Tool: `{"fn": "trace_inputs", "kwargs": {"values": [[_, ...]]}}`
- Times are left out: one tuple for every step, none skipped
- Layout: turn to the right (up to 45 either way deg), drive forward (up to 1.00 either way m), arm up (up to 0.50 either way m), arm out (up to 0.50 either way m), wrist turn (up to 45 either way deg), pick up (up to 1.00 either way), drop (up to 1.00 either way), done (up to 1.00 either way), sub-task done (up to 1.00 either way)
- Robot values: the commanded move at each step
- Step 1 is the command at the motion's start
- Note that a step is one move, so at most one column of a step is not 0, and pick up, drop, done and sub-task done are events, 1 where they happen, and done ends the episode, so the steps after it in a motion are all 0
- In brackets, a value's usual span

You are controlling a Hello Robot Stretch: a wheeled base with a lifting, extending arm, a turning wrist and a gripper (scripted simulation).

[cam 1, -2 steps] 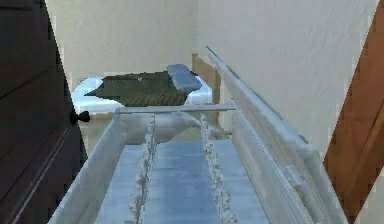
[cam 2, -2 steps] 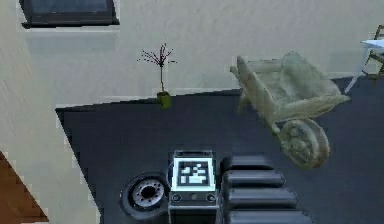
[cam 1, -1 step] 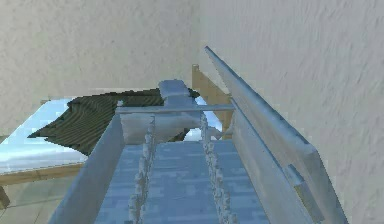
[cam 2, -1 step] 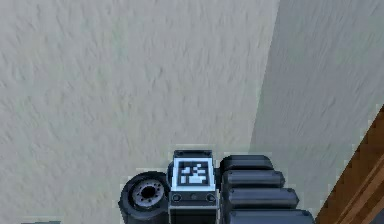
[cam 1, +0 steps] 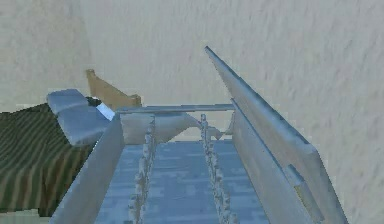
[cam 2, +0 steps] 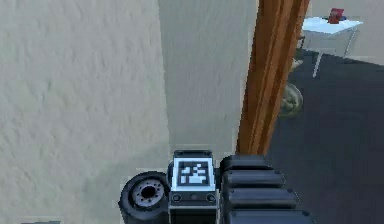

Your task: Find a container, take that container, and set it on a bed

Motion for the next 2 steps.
{"fn": "trace_inputs", "kwargs": {"values": [[0.0, 0.1, 0.0, 0.0, 0.0, 0.0, 0.0, 0.0, 0.0], [-39.0, 0.0, 0.0, 0.0, 0.0, 0.0, 0.0, 0.0, 0.0]]}}
